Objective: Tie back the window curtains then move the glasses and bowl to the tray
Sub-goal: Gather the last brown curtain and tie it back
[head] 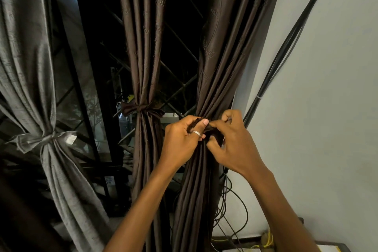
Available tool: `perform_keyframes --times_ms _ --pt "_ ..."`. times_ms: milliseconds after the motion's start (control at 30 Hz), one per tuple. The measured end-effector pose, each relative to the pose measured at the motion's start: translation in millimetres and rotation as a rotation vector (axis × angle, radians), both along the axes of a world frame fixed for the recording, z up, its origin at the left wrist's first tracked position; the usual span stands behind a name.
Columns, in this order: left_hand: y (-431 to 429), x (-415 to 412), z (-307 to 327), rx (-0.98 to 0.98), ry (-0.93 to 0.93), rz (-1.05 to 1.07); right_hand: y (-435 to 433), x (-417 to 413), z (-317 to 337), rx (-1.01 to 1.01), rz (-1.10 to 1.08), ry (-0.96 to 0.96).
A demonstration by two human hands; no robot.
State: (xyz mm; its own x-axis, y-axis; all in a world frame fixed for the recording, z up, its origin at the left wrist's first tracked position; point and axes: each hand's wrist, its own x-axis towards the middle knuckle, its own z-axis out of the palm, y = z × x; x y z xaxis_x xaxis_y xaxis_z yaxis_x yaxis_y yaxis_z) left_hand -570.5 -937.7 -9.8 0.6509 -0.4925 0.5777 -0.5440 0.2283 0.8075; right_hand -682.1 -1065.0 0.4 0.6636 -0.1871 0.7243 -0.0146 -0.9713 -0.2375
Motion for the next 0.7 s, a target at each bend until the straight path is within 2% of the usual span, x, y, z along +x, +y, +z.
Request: perform_keyframes --times_ms 133,300,433,533,633,700 --pt "-4.4 1.1 3.6 0.075 -0.263 0.113 -0.8 5.8 -3.0 0.023 -0.099 0.115" --pt "-11.4 -9.7 5.9 0.08 -0.284 0.166 -2.1 19.4 -1.0 0.104 -0.154 0.181" --pt "-13.6 -9.4 10.4 0.213 -0.361 0.32 0.8 20.7 8.3 0.13 -0.113 0.184" --pt "-15.4 -9.0 12.5 0.266 -0.399 0.394 7.8 17.6 4.7 0.092 -0.179 0.098" --pt "-17.0 -4.7 15.1 0.279 -0.327 0.383 14.2 13.1 0.8 0.074 -0.24 -0.091" --pt "-18.4 -2.4 15.3 0.288 -0.283 0.344 14.6 9.6 -1.8 -0.062 -0.265 -0.169"
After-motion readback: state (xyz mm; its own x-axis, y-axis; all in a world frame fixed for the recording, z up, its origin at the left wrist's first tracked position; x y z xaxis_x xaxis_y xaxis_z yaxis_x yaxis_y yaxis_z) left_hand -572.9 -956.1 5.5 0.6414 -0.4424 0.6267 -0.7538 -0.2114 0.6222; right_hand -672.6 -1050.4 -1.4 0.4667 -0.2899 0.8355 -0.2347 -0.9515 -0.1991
